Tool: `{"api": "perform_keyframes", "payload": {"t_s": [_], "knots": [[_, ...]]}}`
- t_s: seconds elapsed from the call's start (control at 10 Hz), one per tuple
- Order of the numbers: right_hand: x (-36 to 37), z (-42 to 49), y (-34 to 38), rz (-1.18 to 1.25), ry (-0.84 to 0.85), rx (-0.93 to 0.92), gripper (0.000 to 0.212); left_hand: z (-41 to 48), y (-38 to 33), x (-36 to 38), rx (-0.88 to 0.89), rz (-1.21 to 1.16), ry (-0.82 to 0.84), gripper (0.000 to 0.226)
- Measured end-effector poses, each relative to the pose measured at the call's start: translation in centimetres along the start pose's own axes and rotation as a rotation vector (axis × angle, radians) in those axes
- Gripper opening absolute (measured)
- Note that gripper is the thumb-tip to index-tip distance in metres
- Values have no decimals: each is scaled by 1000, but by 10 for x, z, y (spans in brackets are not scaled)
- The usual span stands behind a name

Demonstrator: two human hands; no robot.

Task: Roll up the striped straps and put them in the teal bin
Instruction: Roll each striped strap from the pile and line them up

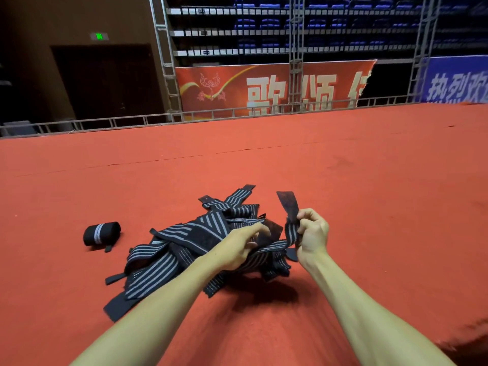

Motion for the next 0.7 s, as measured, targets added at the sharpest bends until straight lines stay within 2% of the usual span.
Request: {"api": "perform_keyframes", "payload": {"t_s": [0.1, 0.2, 0.4, 0.5, 0.6, 0.7], "knots": [[-1, -1, 0, -10, -15, 5, 23, 1, 6, -4, -44, 145, 17, 49], [0, -2, 2, -24, -17, 1, 23, -1, 4, -11, -40, 165, -26, 44], [2, -8, 8, -14, -11, -7, 23, -4, 10, -36, -88, 110, -203, 36], [1, -7, 18, -167, 27, 50, 29, -8, 15, -52, -135, 26, -305, 33], [8, -10, 26, -85, 24, 2, 27, -7, 15, -62, -110, 20, -356, 33], [9, -11, 36, -26, 0, -59, 27, -13, 20, -87, -157, -49, -510, 33]]}}
Point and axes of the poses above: each hand's wrist, its own z-axis towards the middle knuckle, its own x-axis out of the palm, y = z × x, the point moved 6 cm from there along z, towards the middle knuckle, and after that the axes turned 5 degrees about -z, right-handed, at the moved point
